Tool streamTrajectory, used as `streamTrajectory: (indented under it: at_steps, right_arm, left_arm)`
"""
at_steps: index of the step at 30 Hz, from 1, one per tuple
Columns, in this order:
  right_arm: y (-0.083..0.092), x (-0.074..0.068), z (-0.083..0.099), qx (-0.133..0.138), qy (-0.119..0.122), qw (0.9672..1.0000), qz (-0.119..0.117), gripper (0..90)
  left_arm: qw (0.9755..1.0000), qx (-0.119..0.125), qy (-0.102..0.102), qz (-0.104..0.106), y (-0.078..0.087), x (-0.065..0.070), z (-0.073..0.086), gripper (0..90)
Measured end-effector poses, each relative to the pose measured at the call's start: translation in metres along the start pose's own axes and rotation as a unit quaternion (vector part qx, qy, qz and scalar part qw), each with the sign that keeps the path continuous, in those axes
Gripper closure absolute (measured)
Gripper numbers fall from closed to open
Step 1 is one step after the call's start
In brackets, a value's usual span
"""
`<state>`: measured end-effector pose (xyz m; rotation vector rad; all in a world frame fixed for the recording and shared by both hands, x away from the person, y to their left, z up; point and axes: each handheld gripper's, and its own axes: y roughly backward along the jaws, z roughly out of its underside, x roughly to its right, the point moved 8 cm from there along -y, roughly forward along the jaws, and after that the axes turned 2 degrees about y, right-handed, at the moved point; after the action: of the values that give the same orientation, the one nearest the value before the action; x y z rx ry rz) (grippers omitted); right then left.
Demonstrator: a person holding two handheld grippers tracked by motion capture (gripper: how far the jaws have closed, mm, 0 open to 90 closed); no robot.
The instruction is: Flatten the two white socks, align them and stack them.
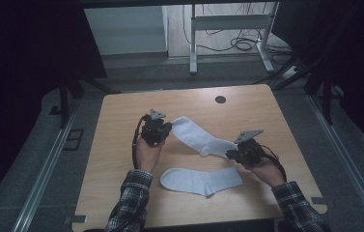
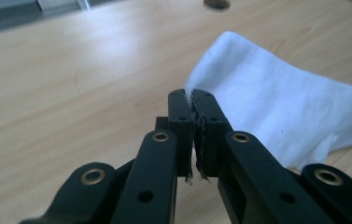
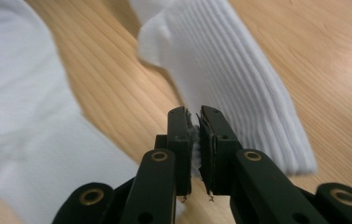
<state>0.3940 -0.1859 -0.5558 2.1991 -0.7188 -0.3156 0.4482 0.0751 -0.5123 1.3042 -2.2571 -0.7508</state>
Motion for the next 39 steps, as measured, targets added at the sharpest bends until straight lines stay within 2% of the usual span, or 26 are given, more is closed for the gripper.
streamTrajectory:
  at_steps: [2,5,6,7,13,16,20,22,24,25,27,30,34,35,39]
  right_arm:
    - [-0.003,0.002,0.003,-0.003,-0.003,1.0000,0.001,82.2]
    - [-0.010,0.008,0.011,-0.006,-0.008,0.9999,0.003,78.0]
    - [-0.010,0.008,0.011,-0.006,-0.008,0.9999,0.003,78.0]
    - [-0.010,0.012,0.013,-0.005,-0.007,0.9999,0.011,76.9]
    - [-0.001,0.024,0.015,-0.005,-0.013,0.9995,0.029,73.6]
    - [0.002,0.029,0.016,0.002,-0.024,0.9991,0.035,71.0]
    - [0.002,0.032,0.014,0.012,-0.044,0.9981,0.041,68.1]
    - [0.001,0.032,0.012,0.018,-0.055,0.9974,0.042,66.6]
    - [0.001,0.033,0.010,0.022,-0.059,0.9971,0.043,66.0]
    - [0.000,0.033,0.008,0.024,-0.063,0.9967,0.044,65.2]
    - [-0.003,0.035,0.002,0.034,-0.078,0.9952,0.049,63.9]
    - [-0.008,0.035,-0.005,0.041,-0.092,0.9936,0.051,63.0]
    - [-0.017,0.036,-0.008,0.041,-0.102,0.9924,0.054,61.8]
    - [-0.024,0.036,-0.008,0.041,-0.107,0.9918,0.055,60.4]
    - [-0.033,0.038,-0.007,0.028,-0.108,0.9914,0.068,59.5]
  left_arm:
    - [1.0000,-0.006,0.002,0.000,-0.003,0.000,0.005,86.4]
    - [0.9996,-0.029,-0.001,-0.004,-0.012,-0.003,0.023,86.2]
    - [0.9996,-0.029,-0.001,-0.004,-0.012,-0.003,0.023,86.2]
    - [0.9993,-0.037,-0.003,-0.009,-0.014,-0.006,0.031,86.3]
    - [0.9988,-0.048,0.003,-0.012,-0.010,-0.015,0.049,85.7]
    - [0.9986,-0.052,0.009,-0.008,-0.007,-0.017,0.057,84.0]
    - [0.9982,-0.058,0.007,-0.010,-0.004,-0.019,0.066,78.5]
    - [0.9986,-0.051,0.011,-0.011,-0.001,-0.020,0.068,75.9]
    - [0.9988,-0.046,0.011,-0.013,0.001,-0.021,0.068,67.5]
    - [0.9989,-0.038,0.008,-0.024,0.003,-0.023,0.066,67.5]
    - [0.9991,-0.025,0.012,-0.033,0.005,-0.029,0.061,61.2]
    - [0.9991,-0.018,0.014,-0.037,0.003,-0.033,0.056,59.7]
    - [0.9987,-0.023,0.019,-0.040,-0.008,-0.037,0.056,59.7]
    - [0.9986,-0.025,0.022,-0.041,-0.015,-0.038,0.058,59.7]
    - [0.9984,-0.031,0.018,-0.044,-0.027,-0.038,0.065,59.5]
